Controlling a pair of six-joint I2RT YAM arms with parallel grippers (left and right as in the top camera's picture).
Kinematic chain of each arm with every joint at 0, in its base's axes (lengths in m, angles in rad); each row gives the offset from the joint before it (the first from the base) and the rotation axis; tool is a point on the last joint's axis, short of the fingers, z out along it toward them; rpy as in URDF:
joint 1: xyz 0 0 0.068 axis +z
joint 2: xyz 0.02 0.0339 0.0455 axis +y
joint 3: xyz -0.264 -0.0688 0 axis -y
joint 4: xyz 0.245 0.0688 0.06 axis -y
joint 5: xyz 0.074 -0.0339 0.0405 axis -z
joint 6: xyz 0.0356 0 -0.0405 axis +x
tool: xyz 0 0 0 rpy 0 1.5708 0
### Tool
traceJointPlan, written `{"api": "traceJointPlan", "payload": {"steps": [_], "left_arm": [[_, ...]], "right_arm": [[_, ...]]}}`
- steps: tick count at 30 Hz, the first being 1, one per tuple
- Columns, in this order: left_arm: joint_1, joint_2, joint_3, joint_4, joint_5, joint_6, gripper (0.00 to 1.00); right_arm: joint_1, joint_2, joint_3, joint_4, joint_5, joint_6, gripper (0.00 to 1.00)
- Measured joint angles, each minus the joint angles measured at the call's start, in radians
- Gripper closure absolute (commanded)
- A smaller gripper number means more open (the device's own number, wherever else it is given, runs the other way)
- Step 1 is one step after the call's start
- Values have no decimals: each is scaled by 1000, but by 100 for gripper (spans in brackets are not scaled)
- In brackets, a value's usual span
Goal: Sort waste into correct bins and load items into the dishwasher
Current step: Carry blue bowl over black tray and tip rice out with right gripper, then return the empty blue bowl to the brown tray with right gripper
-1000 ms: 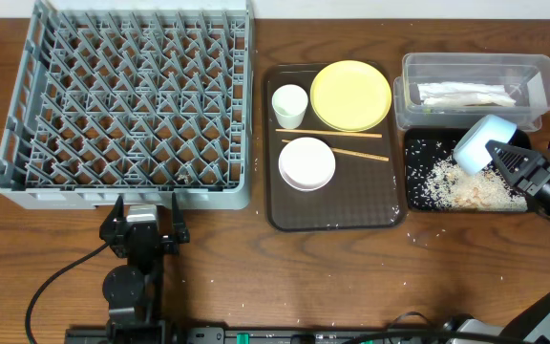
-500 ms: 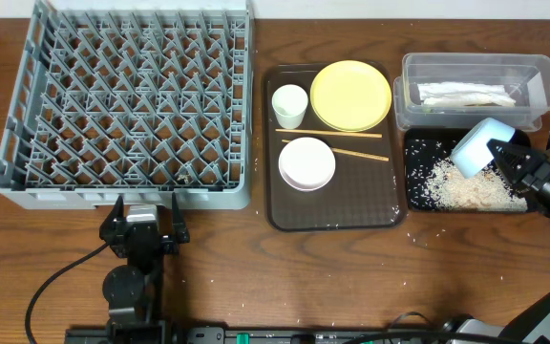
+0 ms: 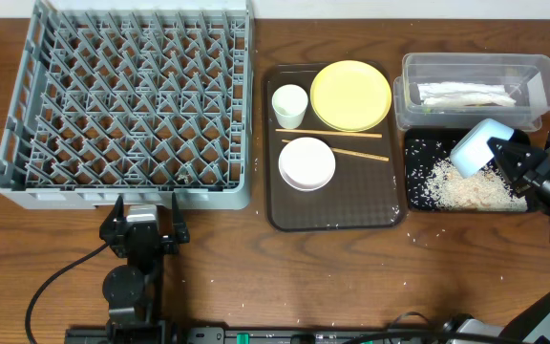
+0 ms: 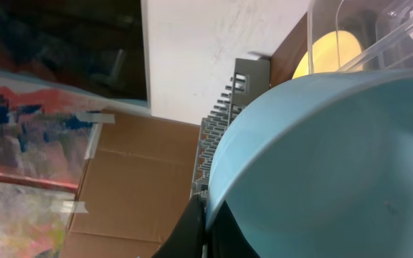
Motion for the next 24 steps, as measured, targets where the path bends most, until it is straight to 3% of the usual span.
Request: {"api": "traceJointPlan", "payload": {"steps": [7, 13, 24], "left_arm": [[0, 0, 0, 0, 0, 0, 7], [0, 0, 0, 0, 0, 0, 7], [0, 0, 0, 0, 0, 0, 7]], "right_arm": [[0, 0, 0, 2, 47, 13, 99], [46, 0, 0, 105, 51, 35, 98], [464, -12, 7, 396, 93, 141, 98]]}}
